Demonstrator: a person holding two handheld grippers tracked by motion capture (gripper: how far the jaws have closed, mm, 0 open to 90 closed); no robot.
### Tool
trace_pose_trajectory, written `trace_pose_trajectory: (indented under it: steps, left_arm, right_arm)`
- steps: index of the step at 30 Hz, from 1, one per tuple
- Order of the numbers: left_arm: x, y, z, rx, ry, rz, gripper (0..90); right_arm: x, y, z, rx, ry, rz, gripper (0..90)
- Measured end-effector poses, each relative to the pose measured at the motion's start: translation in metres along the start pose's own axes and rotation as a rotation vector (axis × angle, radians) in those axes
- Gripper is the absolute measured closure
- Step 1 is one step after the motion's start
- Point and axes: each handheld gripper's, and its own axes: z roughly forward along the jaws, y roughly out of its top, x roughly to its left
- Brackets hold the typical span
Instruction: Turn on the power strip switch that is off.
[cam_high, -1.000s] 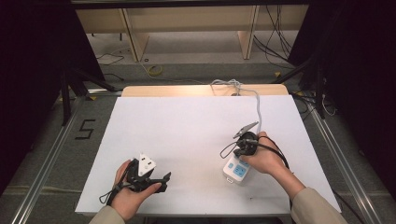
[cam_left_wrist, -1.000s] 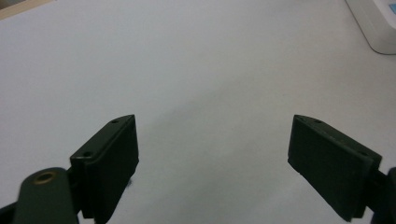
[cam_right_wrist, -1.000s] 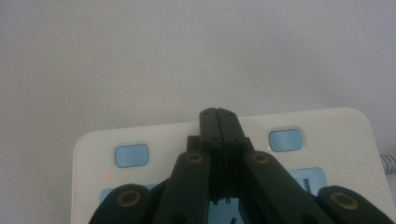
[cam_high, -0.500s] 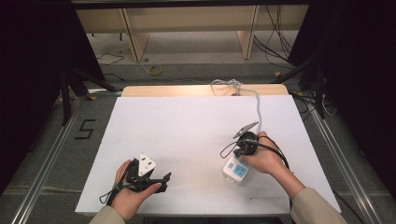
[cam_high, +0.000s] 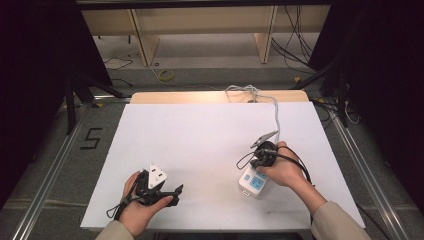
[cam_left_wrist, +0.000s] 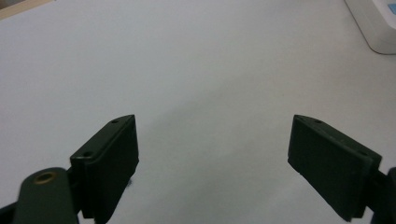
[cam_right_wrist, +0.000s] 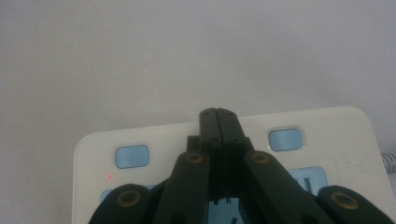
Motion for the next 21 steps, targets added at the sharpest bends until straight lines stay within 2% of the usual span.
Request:
trace_pose_trajectory:
  steps: [5, 21]
  left_arm:
    - [0.0000, 0.0001, -0.0001, 0.000, -0.001, 0.000, 16.0]
    - [0.0002, 0.0002, -0.0005, -0.002, 0.000, 0.000, 16.0]
  right_arm:
    - [-0.0019, -0.0010, -0.0003, -0.007, 0.013, 0.015, 90.0]
    - [-0.0003, -0.0008, -0.0011, -0.018, 0.010, 0.000, 90.0]
